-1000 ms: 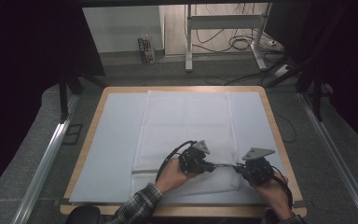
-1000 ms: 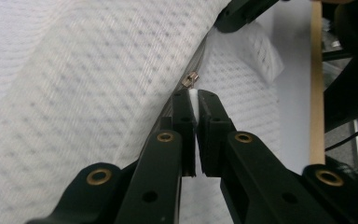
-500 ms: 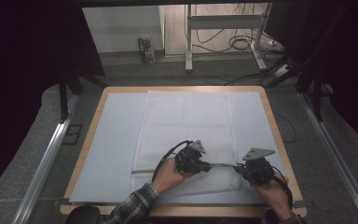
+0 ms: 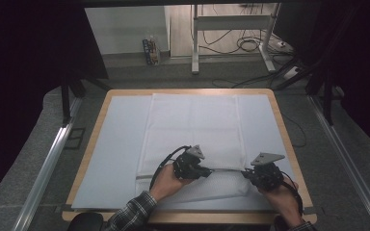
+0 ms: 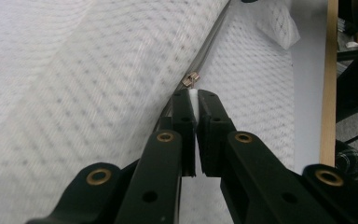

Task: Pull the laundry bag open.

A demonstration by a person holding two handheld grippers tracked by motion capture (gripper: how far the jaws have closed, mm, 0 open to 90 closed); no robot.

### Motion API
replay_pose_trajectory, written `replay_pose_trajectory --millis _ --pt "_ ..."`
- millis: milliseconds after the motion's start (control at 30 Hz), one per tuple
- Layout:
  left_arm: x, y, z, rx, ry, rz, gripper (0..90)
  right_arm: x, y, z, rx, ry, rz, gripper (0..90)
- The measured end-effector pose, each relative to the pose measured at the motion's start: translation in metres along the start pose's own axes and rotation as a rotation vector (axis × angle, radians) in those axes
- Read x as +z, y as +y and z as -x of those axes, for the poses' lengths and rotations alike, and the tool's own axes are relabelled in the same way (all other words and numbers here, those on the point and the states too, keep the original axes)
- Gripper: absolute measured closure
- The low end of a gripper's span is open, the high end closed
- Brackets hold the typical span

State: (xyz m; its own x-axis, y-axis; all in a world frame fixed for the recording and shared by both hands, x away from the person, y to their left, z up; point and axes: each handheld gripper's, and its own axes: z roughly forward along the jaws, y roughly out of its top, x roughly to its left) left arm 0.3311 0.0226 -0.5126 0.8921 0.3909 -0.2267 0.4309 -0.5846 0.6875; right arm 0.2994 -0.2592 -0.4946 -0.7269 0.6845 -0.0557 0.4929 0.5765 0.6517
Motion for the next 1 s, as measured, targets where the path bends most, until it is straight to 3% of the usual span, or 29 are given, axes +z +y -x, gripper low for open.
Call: replay_pose_trajectory --millis 267,1000 --pt "-0.005 -0.003 0.001 0.003 0.009 0.004 87.5 -0.001 0.0 -0.001 -0.005 0.003 0.005 83.7" --pt "-0.023 -0.02 -0.004 -0.038 0.013 0.019 87.6 -0.001 0.001 -0.001 -0.008 0.005 0.003 83.8"
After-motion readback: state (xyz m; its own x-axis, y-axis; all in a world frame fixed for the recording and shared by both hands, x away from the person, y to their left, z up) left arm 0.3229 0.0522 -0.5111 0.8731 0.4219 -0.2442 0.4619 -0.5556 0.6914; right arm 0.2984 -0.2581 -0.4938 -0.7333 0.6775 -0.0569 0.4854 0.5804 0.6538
